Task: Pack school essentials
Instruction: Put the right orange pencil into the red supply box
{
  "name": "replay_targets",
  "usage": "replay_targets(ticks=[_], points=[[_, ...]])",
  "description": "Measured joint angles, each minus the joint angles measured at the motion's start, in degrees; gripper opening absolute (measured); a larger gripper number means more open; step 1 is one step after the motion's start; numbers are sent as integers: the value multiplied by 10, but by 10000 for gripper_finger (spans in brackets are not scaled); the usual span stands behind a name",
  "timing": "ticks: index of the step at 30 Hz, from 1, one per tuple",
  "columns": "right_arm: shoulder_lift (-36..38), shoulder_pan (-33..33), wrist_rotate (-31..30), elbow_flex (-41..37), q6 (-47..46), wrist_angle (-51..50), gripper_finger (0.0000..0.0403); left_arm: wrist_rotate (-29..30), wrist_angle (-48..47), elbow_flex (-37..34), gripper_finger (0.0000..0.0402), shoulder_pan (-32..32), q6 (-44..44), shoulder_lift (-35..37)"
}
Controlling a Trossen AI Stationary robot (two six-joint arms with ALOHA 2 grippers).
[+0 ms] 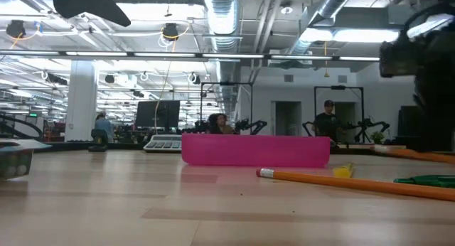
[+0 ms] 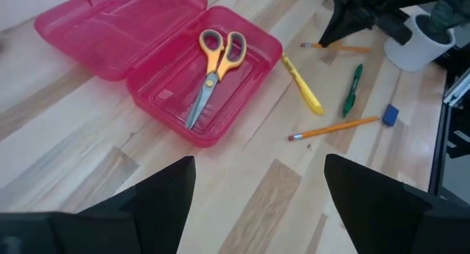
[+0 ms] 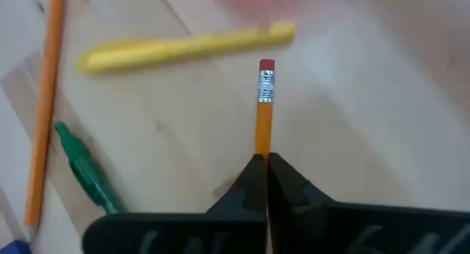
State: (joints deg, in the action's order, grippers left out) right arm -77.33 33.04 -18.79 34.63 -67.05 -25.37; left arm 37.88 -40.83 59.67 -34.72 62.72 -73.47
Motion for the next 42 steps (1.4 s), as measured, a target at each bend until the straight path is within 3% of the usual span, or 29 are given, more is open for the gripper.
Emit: replay_targets(ticks=[9, 11, 14, 16, 19, 23, 27, 34, 42], points=[[89, -63, 8, 1, 96, 8, 4, 4, -10, 0, 297, 0, 0, 0], [102, -78, 43, 1, 141, 3, 9, 4, -9, 0, 297, 0, 0, 0], [103, -87, 154, 1, 205, -21, 33, 4, -9, 0, 297, 0, 0, 0], [87, -86, 223, 2, 218, -51, 61, 2, -9, 0, 297, 0, -1, 0], [55, -71, 268, 2, 220, -68, 112, 1, -9, 0, 297, 0, -1, 0], [8, -30, 277, 2, 208, -30, 169, 1, -9, 0, 297, 0, -1, 0], [-21, 19, 276, 2, 164, -3, 193, 0, -13, 0, 297, 0, -1, 0], [-50, 76, 223, 5, 108, -9, 178, 0, -23, 0, 297, 3, 0, 0], [-90, 90, 198, 11, 114, -29, 140, 1, -23, 0, 297, 4, 0, 0]])
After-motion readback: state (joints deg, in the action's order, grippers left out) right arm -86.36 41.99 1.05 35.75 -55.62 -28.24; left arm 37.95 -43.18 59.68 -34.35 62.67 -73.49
